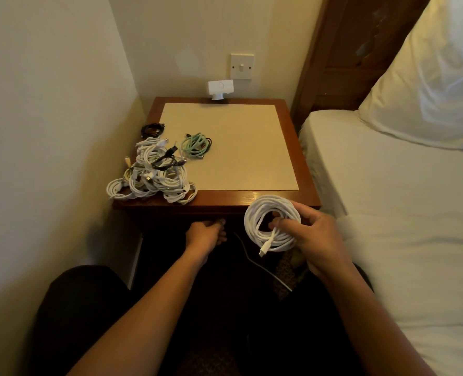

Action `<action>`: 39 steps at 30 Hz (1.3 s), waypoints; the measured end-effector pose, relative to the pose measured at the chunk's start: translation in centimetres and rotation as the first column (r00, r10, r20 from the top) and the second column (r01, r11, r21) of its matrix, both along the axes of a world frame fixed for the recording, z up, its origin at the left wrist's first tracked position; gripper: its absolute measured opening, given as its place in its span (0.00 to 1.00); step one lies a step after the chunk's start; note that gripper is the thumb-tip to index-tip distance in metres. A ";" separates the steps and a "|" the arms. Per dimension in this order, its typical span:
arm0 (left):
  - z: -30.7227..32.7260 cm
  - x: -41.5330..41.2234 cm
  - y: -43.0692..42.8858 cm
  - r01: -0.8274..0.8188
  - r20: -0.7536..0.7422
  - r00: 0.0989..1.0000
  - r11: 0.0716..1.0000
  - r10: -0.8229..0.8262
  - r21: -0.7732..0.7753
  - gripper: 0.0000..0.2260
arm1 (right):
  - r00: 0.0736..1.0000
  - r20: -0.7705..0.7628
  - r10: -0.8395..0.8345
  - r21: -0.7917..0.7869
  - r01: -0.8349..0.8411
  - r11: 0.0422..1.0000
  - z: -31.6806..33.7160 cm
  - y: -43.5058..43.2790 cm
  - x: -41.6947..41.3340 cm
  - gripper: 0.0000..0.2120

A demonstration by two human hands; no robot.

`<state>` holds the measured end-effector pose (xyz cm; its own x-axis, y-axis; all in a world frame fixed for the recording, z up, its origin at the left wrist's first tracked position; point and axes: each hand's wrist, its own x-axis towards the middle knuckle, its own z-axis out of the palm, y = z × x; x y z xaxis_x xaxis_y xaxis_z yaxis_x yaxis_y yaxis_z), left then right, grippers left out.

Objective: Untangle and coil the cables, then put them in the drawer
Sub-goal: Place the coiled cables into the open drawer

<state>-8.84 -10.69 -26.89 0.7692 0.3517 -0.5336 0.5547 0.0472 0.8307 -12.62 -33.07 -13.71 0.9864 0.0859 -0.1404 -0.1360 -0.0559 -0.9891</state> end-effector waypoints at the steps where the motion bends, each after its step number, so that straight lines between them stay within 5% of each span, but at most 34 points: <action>1: 0.1 -0.9 0.0 0.022 -0.001 1.000 0.999 -0.022 0.031 0.09 | 1.000 0.006 0.001 0.008 -0.001 1.000 0.2 0.1 0.0 0.17; 6: 0.6 -7.1 -0.2 0.191 -0.073 0.981 0.944 -0.178 0.268 0.14 | 0.999 0.021 0.028 0.043 -0.029 0.999 0.8 0.4 -0.1 0.17; 9: 1.3 -10.9 -0.4 0.345 -0.152 0.938 0.796 -0.311 0.497 0.17 | 0.999 0.005 0.034 0.069 -0.034 0.997 0.6 0.8 -0.6 0.16; 14: 4.4 -14.9 -0.2 0.525 -0.273 0.843 0.597 -0.464 0.606 0.12 | 0.998 0.012 0.064 0.079 -0.065 0.995 0.7 1.2 -2.0 0.15; 20: 8.9 -13.7 0.4 0.224 0.131 0.841 0.559 -0.524 0.798 0.05 | 0.997 0.021 0.069 0.078 -0.071 0.994 1.2 1.8 -2.6 0.15; 26: 6.8 -11.4 1.1 0.535 -0.254 0.718 0.281 -0.648 0.796 0.20 | 0.996 0.027 0.079 0.075 -0.081 0.994 1.9 3.0 -1.5 0.14; 39: 6.4 -18.9 0.3 0.598 -0.319 0.710 0.298 -0.628 0.744 0.21 | 0.943 -0.210 0.259 -0.010 -0.267 0.964 -2.3 8.8 1.1 0.12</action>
<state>-27.75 -10.34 -20.52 0.9547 0.0058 -0.2976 0.1135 -0.9314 0.3460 -11.54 -24.29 -16.01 0.8791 0.3290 -0.3449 -0.3106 -0.1536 -0.9380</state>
